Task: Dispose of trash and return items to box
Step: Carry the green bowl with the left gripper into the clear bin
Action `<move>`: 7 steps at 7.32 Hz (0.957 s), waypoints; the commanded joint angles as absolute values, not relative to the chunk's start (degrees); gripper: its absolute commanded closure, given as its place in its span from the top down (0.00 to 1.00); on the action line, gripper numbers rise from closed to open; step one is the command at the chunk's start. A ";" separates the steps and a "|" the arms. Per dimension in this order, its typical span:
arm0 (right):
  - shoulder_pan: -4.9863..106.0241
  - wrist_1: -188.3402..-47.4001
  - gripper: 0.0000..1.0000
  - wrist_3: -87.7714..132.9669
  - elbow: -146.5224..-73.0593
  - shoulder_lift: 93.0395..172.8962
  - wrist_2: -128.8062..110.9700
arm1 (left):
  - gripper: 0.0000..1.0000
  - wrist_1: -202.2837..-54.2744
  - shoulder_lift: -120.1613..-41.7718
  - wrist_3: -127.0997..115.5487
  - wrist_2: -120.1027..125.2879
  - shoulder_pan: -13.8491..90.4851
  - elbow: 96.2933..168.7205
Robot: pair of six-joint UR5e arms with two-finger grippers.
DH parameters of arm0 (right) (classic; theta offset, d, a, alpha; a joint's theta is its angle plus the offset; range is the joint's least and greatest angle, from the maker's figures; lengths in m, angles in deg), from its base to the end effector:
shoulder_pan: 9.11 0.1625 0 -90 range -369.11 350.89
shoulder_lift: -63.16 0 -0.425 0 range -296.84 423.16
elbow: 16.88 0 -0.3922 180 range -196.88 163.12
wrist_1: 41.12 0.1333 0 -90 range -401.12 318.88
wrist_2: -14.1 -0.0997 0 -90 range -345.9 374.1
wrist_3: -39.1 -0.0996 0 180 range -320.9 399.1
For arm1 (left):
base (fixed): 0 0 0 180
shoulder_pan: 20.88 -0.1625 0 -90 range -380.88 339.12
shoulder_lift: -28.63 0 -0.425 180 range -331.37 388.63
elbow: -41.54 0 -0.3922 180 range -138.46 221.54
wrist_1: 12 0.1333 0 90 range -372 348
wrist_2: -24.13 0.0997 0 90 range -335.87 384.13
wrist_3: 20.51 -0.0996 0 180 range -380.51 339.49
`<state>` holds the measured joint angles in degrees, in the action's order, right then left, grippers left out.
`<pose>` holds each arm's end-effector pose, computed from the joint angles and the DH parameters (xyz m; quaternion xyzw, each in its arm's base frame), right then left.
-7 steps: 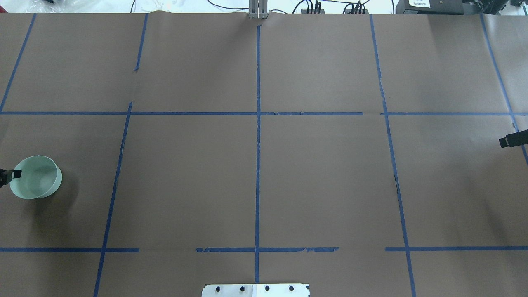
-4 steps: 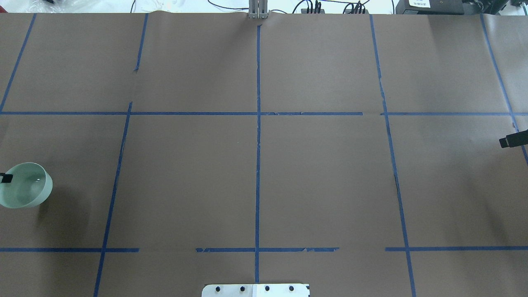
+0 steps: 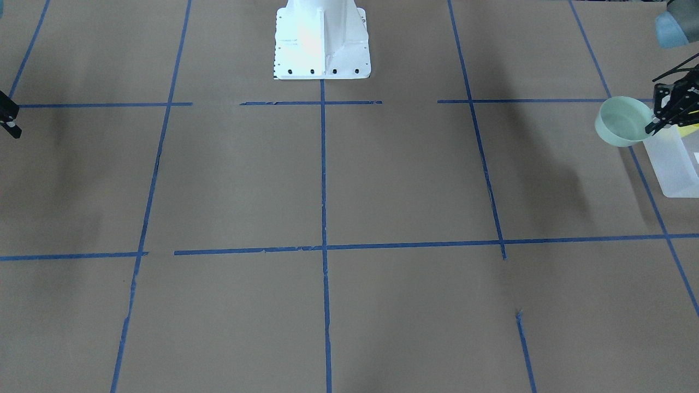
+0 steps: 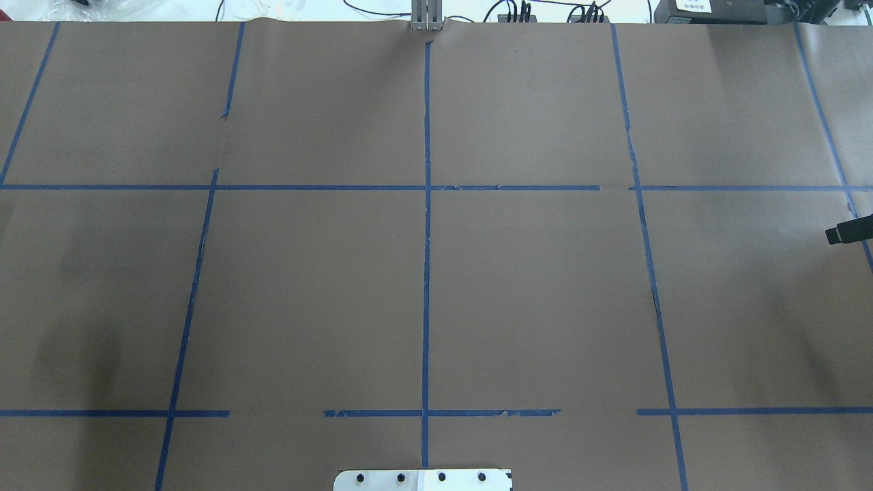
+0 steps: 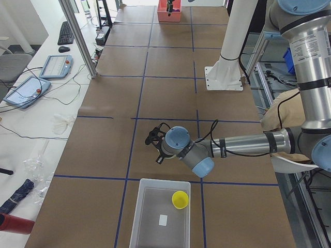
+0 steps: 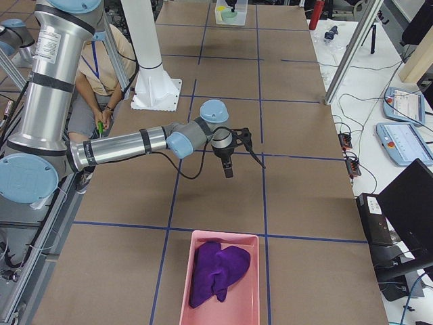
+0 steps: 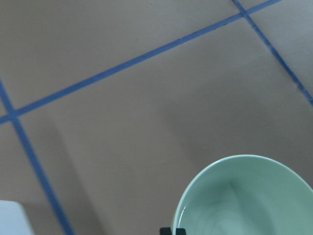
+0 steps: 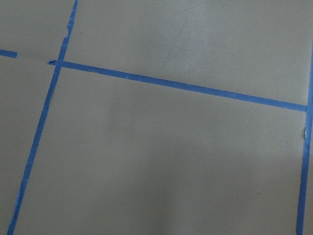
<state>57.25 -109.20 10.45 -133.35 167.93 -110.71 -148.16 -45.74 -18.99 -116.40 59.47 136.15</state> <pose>-0.0920 -0.4008 0.5068 0.1215 -0.3786 -0.0465 0.9163 0.0095 -0.3924 0.6411 0.2321 0.4315 0.1896 0.8509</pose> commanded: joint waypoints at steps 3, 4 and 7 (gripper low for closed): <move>57.24 -104.24 1.00 10.45 -130.00 167.84 -110.70 | 0.00 -130.03 -56.44 -51.51 -113.70 72.99 122.60; 57.24 -104.23 1.00 10.45 -130.00 167.84 -110.70 | 0.00 -131.34 -56.45 -52.05 -112.82 73.08 120.92; 57.24 -104.23 1.00 10.45 -130.00 167.84 -110.70 | 0.00 -139.00 -54.61 -51.71 -110.44 73.08 117.03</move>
